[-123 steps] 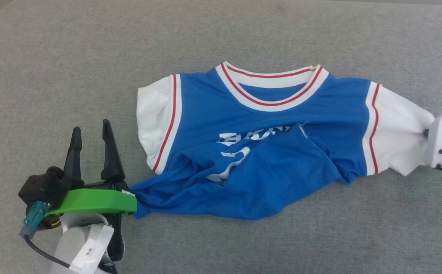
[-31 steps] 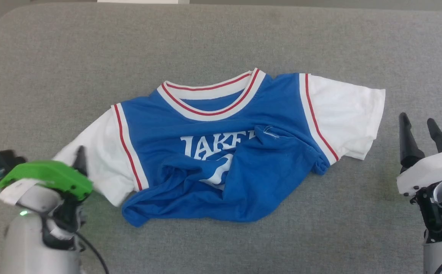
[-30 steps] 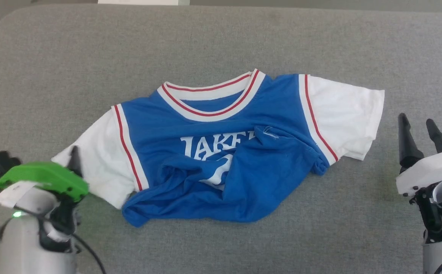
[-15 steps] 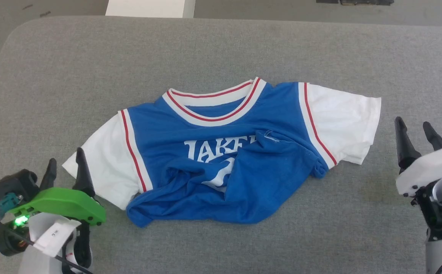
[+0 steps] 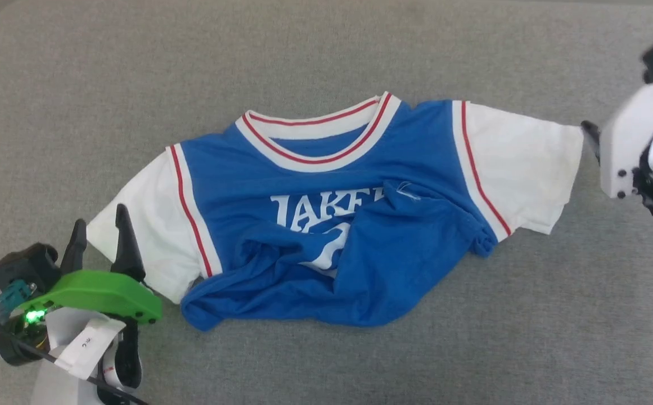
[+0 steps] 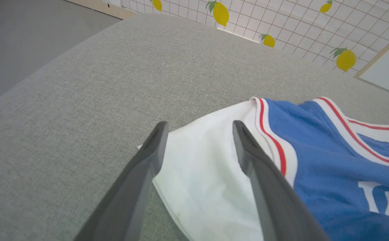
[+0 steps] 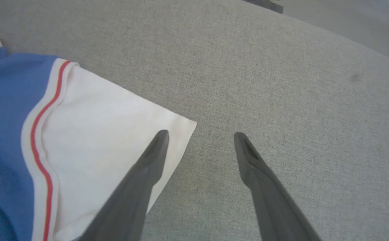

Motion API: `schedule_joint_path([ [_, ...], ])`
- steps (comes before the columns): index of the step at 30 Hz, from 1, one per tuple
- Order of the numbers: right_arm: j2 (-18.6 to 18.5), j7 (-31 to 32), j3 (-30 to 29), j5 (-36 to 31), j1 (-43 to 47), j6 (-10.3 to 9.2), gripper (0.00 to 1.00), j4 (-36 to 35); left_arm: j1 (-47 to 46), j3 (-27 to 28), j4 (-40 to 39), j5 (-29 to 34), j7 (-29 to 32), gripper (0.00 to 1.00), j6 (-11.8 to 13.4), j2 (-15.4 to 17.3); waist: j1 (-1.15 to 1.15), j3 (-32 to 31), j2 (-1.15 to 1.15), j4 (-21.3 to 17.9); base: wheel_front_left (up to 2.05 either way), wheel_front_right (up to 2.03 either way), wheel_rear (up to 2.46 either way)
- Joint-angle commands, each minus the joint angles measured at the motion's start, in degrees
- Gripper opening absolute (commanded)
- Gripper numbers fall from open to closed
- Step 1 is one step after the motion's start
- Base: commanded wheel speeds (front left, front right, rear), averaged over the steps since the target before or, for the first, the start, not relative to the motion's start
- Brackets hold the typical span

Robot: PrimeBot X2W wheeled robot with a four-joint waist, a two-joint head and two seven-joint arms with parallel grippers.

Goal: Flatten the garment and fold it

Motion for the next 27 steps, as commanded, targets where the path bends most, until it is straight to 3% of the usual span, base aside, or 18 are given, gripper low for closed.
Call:
schedule_joint_path([
  [1,-0.5,3.1,1.4,-0.3,-1.8,0.19,1.0,1.0,-1.3,-0.1,-0.5,-0.4,-0.4,1.0,0.0,-0.3,0.0,2.1,0.0,0.9,0.0,0.0,0.0],
  [7,-2.6,12.1,7.3,-0.6,-5.9,0.19,1.0,3.2,-2.7,-0.9,-1.5,-0.5,-0.7,1.0,0.3,-0.9,0.0,5.4,0.0,2.4,0.0,0.0,0.0],
  [17,-5.6,17.6,17.3,3.7,-5.4,0.19,1.0,4.6,-2.8,-1.2,-1.4,-1.1,-1.4,1.0,0.6,-1.4,0.0,6.7,0.0,3.0,0.0,0.0,0.0],
  [18,-5.9,17.8,17.5,4.4,-5.4,0.19,0.42,4.6,-2.8,-1.2,-1.3,-1.2,-1.4,1.0,0.6,-1.4,0.0,6.7,0.0,2.9,0.0,0.0,0.0],
  [19,-6.2,17.5,17.8,4.9,-5.4,0.19,0.06,4.5,-2.8,-1.2,-1.2,-1.3,-1.4,1.0,0.6,-1.3,0.0,6.7,0.0,2.9,0.0,0.0,0.0],
  [20,-6.6,17.1,18.0,5.4,-5.5,0.19,0.0,4.4,-2.8,-1.2,-1.1,-1.3,-1.5,1.0,0.6,-1.3,0.0,6.6,0.0,2.8,0.0,0.0,0.0],
  [27,-6.3,12.1,13.6,7.1,-5.6,0.19,0.0,3.8,-2.5,-1.0,-0.6,-1.7,-1.0,1.0,0.8,-0.8,0.0,4.3,0.0,1.6,0.0,0.0,0.0],
])
